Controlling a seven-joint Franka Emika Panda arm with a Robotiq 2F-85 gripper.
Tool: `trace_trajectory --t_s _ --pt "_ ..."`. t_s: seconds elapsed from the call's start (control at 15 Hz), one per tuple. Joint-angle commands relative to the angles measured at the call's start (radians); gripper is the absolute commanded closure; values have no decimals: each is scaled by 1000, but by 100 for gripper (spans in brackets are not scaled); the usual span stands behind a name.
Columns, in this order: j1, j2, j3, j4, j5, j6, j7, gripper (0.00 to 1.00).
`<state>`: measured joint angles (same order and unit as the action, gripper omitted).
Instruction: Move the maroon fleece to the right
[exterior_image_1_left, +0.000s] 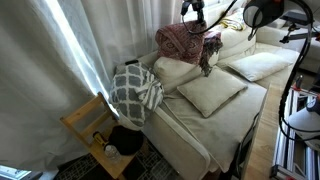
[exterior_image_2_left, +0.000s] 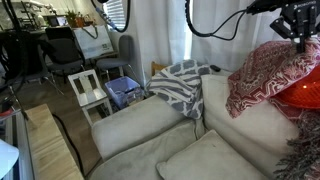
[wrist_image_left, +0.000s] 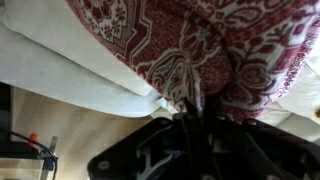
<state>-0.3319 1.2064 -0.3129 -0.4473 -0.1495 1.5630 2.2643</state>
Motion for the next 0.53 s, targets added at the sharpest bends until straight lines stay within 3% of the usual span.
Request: trace_trajectory --t_s 0.0,0.07,0.13,0.2,0.27,0.47 --pt "-2 -14 20 -12 0 10 36 98" --pt "0 -19 23 -12 0 12 42 91" --pt "1 -19 23 -12 -1 12 41 91" --pt "2 -19 23 -14 -1 11 41 66" --pt "18 -15 12 -19 -20 2 26 65" --pt "45 1 19 -3 -42 36 -38 43"
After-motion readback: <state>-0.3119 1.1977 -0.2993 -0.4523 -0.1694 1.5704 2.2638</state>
